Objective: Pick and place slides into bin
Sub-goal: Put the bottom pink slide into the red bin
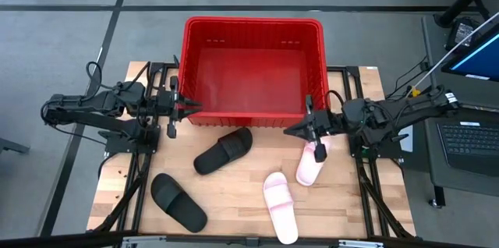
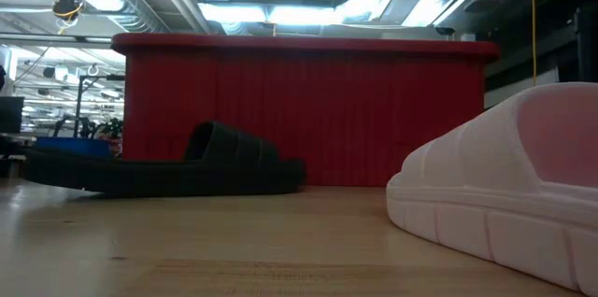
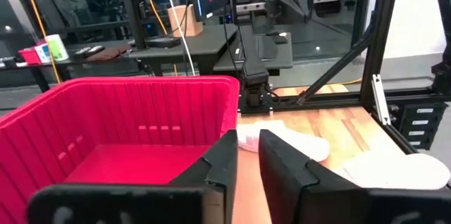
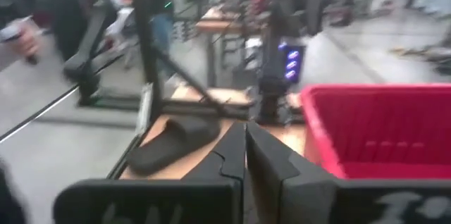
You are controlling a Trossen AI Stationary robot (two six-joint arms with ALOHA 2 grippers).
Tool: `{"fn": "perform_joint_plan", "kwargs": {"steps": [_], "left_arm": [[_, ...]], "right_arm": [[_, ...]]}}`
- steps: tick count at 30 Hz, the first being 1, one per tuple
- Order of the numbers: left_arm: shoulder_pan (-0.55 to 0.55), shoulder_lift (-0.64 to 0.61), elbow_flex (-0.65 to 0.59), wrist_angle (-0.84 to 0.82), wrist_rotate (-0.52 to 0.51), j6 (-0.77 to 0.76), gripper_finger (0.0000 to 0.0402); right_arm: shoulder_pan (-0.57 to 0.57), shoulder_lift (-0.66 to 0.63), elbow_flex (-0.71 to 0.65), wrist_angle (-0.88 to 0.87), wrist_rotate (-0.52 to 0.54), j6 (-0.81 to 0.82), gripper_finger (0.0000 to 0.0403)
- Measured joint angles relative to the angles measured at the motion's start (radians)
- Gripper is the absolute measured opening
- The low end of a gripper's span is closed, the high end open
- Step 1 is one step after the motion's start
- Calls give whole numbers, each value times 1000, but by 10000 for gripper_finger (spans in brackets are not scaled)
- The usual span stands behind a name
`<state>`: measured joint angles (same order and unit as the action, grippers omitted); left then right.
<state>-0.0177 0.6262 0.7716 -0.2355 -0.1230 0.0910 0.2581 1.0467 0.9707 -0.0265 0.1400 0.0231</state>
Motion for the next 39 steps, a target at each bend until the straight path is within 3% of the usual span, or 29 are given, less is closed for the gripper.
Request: {"fn": "perform_joint_plan", "kwargs": {"steps": [4,7,18,28,34,39], "left_arm": [[0,0,0,0,0,1,96],[0,0,0,0,-21,2,121],[-1,-1,0,0,-32,1,168],[-1,-39,0,0,-32,0,168],[-1,-74,0,0,4,0,169],[-1,-95,0,-7,49,0,169]], "right_arm": [[0,12,0,79,151,-5,18],[-1,12,0,79,207,-1,32],[1,19,0,116,207,151,147],[70,72,2,308,213,20,165],[140,135,136,196,349,-9,165],[213,235,359,-53,448,-59,165]]}}
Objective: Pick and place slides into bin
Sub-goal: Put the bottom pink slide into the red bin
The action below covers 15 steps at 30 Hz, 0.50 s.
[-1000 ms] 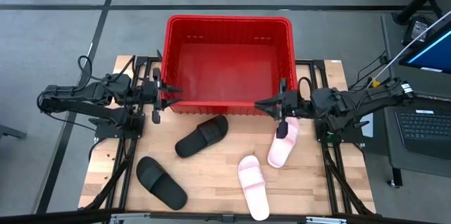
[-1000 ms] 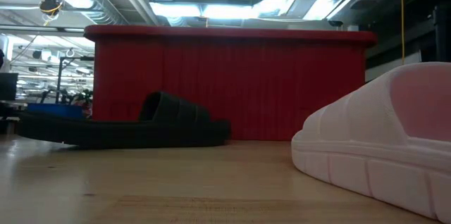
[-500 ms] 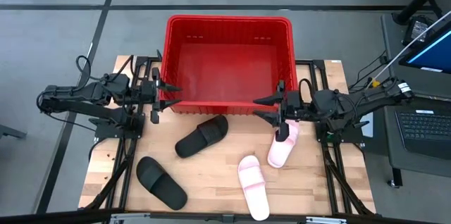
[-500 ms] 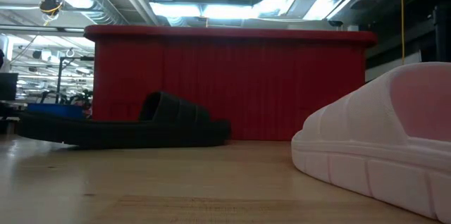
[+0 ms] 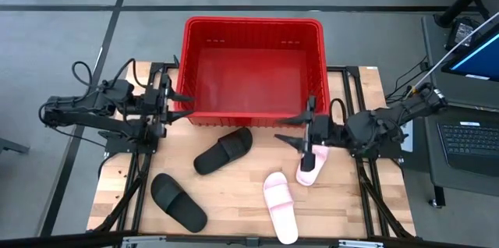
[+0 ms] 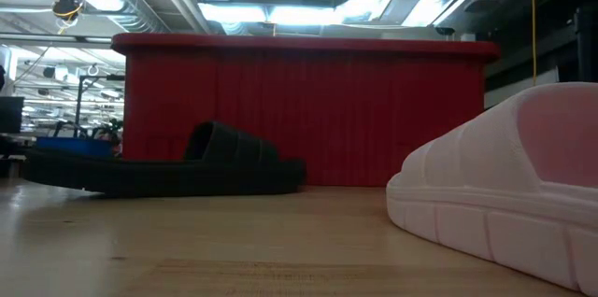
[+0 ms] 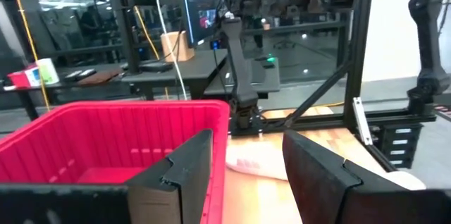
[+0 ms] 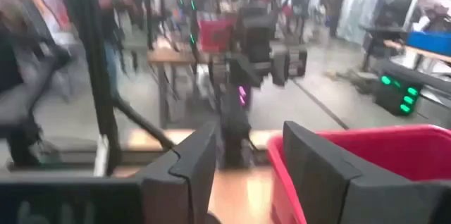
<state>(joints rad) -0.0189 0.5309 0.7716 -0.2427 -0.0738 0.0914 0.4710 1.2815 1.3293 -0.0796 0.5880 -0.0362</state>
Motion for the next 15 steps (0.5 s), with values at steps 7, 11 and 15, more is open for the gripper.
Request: {"fn": "perform_joint_plan", "kwargs": {"steps": [7,11,15], "left_arm": [[0,-19,0,-37,1,0,169],[0,-19,0,-57,5,0,169],[0,-18,0,-55,50,1,169]], "right_arm": [[89,132,313,-472,200,212,165],[125,178,414,-665,216,435,165],[172,201,431,-804,191,645,165]]}}
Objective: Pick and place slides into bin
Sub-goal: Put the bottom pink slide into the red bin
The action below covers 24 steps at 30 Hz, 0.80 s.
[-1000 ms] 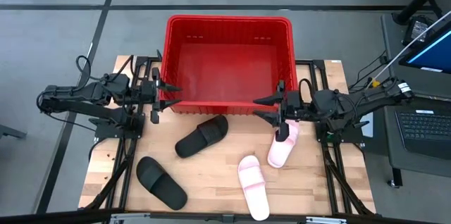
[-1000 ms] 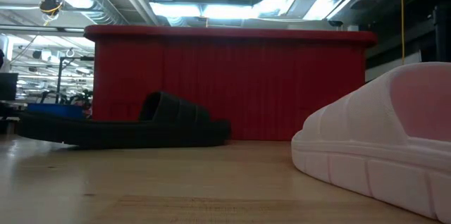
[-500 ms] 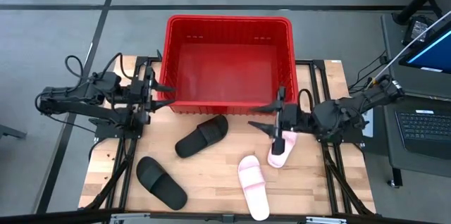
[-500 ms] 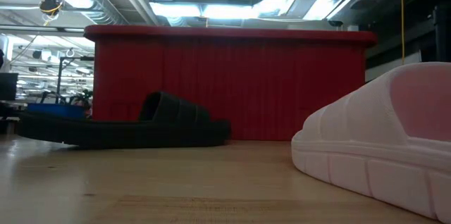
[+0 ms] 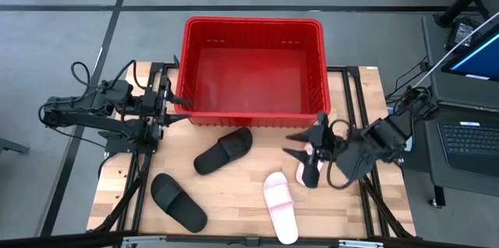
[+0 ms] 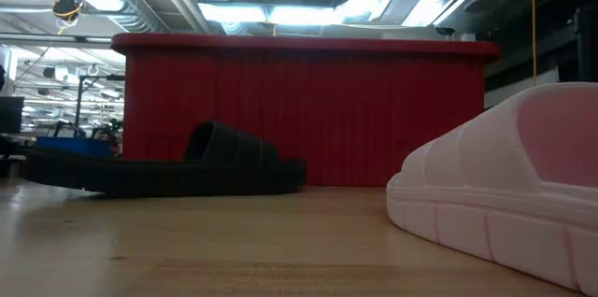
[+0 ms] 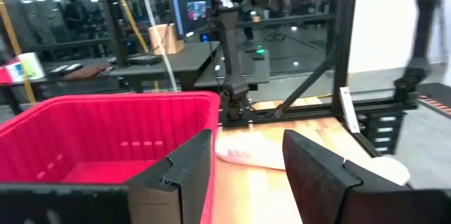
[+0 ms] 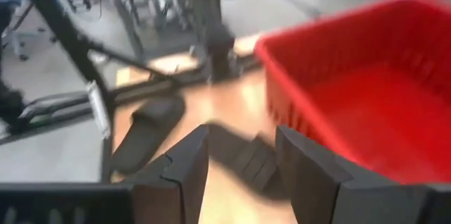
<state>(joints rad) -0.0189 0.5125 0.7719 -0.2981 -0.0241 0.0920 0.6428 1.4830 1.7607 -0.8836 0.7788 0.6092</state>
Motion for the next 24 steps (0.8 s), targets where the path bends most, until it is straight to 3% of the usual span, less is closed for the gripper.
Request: {"fn": "perform_joint_plan", "kwargs": {"steps": [12,24], "left_arm": [[0,0,0,2,0,-8,169],[0,0,0,2,-2,-186,169]], "right_arm": [[124,94,0,-359,-181,513,165],[139,248,0,-504,-208,527,165]]}}
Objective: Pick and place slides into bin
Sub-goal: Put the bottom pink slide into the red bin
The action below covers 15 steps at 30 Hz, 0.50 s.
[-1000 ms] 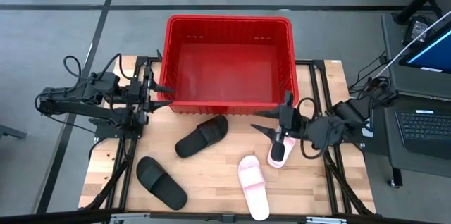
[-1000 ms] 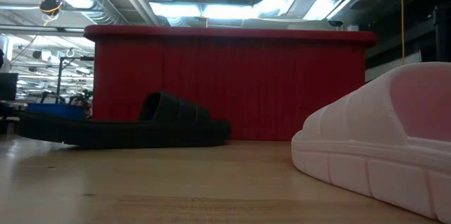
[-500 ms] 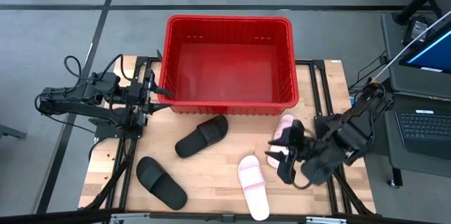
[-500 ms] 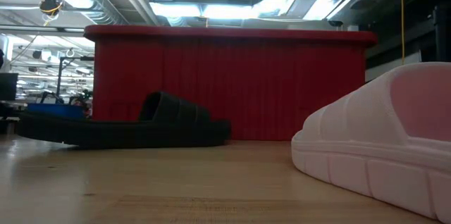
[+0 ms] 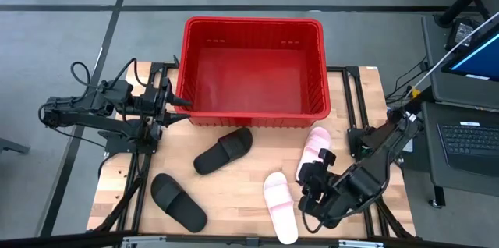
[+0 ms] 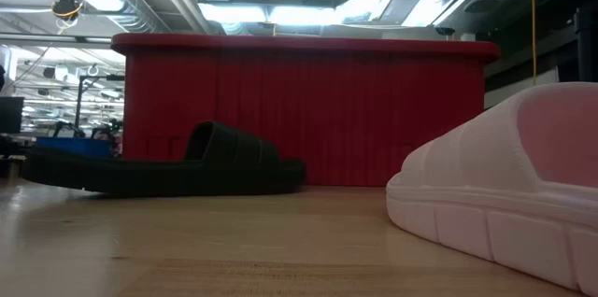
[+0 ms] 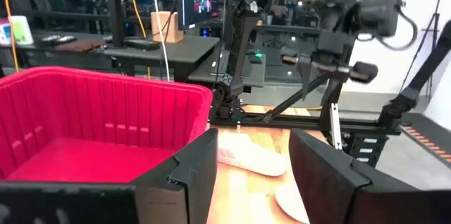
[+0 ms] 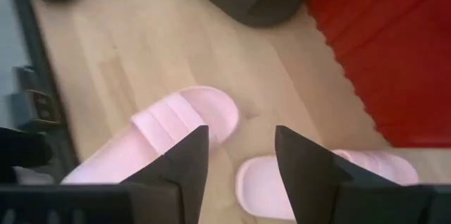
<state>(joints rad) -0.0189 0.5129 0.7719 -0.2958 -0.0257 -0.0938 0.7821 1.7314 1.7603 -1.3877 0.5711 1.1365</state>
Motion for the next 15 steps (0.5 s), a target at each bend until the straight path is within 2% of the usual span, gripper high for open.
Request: {"fn": "perform_joint_plan", "kwargs": {"steps": [3,9,15], "left_arm": [[0,0,0,0,0,-1,169],[0,0,0,0,0,-1,169],[0,0,0,0,0,0,169]], "right_arm": [[-7,24,0,-29,-8,71,165],[-20,28,0,-72,-137,228,165],[-21,28,0,-160,-148,276,165]]}}
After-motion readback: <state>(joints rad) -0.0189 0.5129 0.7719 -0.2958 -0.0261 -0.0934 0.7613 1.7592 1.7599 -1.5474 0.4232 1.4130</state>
